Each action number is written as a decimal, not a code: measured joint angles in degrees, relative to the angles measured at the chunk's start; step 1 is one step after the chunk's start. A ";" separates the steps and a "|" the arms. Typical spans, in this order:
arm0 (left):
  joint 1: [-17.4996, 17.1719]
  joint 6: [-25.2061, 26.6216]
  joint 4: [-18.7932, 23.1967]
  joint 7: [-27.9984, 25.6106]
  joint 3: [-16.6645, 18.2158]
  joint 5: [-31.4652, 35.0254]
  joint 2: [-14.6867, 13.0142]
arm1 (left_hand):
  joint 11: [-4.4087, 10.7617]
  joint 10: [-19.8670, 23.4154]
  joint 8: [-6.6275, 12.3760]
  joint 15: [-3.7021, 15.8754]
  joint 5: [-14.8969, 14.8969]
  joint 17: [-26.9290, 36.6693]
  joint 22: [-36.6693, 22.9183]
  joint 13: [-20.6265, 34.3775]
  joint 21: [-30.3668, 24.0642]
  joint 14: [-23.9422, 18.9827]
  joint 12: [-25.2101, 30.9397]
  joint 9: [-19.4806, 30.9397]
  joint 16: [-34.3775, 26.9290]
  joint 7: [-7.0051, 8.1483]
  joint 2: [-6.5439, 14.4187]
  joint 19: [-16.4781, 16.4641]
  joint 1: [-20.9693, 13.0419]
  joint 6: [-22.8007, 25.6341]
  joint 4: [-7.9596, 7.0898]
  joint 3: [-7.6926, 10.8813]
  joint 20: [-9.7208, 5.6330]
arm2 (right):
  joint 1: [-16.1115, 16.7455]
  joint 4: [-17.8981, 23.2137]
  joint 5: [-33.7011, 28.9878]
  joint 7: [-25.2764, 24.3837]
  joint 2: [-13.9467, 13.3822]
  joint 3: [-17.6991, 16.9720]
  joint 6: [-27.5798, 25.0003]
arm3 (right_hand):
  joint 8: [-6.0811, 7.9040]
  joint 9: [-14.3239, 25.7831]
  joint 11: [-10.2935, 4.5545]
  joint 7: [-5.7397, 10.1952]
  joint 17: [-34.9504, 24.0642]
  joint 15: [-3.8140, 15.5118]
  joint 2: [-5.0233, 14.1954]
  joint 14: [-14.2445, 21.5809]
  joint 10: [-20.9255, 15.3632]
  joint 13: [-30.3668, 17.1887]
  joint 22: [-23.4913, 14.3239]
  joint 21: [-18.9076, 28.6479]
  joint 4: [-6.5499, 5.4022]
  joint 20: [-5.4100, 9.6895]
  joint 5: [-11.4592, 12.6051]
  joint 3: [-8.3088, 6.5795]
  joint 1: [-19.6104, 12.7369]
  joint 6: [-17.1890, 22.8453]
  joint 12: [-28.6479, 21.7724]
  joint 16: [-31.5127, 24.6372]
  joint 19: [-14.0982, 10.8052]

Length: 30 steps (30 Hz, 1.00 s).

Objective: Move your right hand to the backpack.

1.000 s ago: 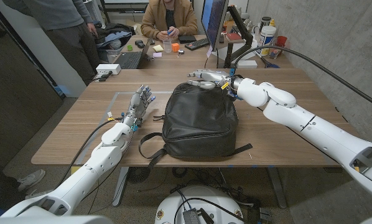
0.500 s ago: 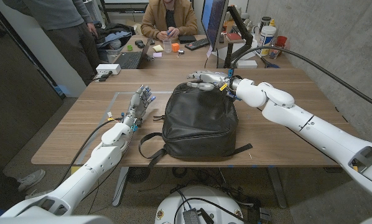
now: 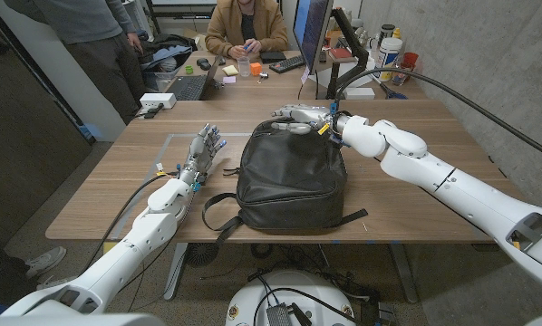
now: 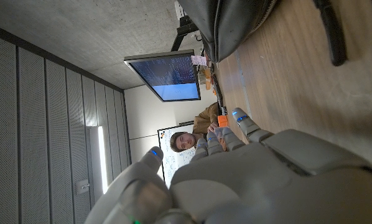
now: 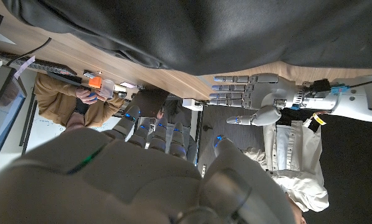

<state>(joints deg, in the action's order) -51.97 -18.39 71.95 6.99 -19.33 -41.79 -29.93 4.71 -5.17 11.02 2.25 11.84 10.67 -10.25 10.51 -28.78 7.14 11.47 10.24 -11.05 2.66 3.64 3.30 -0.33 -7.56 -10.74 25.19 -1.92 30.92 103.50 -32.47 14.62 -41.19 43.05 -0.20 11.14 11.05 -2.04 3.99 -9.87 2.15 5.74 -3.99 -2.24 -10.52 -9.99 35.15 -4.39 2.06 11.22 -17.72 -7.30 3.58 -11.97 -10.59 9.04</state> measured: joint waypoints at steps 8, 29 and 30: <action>-0.01 0.00 -0.04 0.11 0.08 -0.10 -0.07 | 0.00 0.00 0.00 0.00 0.00 0.00 0.00 0.00 0.00 0.00 0.00 0.00 0.00 0.00 0.00 0.00 0.00 0.00 0.00 0.00 0.00 | -0.11 0.00 -0.83 0.31 0.19 0.37 -0.16 | 0.00 0.00 0.00 0.00 0.00 0.00 -0.39 0.00 0.00 0.00 0.00 -0.44 0.28 0.00 0.00 -0.16 -0.39 0.00 0.00 0.00 0.00; -0.10 -0.12 -0.42 0.56 0.25 -0.33 -0.18 | 0.00 0.00 0.00 0.00 0.00 0.00 0.00 0.00 0.41 0.00 0.00 0.00 0.00 0.00 0.00 0.00 0.00 0.00 0.00 0.00 0.00 | -0.38 -0.07 -2.51 1.38 0.76 1.39 -0.70 | 0.00 0.00 0.00 0.21 -0.01 0.00 -0.67 0.00 0.00 0.00 0.00 -0.73 0.94 -0.13 0.00 0.50 -0.67 -0.21 0.00 0.00 -0.93; -0.10 -0.12 -0.42 0.56 0.25 -0.33 -0.18 | 0.00 0.00 0.00 0.00 0.00 0.00 0.00 0.00 0.41 0.00 0.00 0.00 0.00 0.00 0.00 0.00 0.00 0.00 0.00 0.00 0.00 | -0.38 -0.07 -2.51 1.38 0.76 1.39 -0.70 | 0.00 0.00 0.00 0.21 -0.01 0.00 -0.67 0.00 0.00 0.00 0.00 -0.83 1.00 -0.22 0.00 0.56 -0.67 -0.21 0.00 0.00 -1.02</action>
<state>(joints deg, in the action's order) -52.08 -18.51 71.53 7.56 -19.07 -42.12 -30.11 4.71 -5.17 11.02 2.24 11.85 10.67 -10.25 10.51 -28.37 7.15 11.47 10.24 -11.05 2.66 3.64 3.30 -0.33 -7.56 -10.74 25.19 -1.92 30.54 103.43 -34.98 16.00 -40.43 44.44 -0.90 11.14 11.05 -2.04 4.20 -9.88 2.15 5.07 -3.99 -2.24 -10.52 -9.99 34.31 -3.39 1.83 11.22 -17.17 -7.96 3.37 -11.97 -10.59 8.02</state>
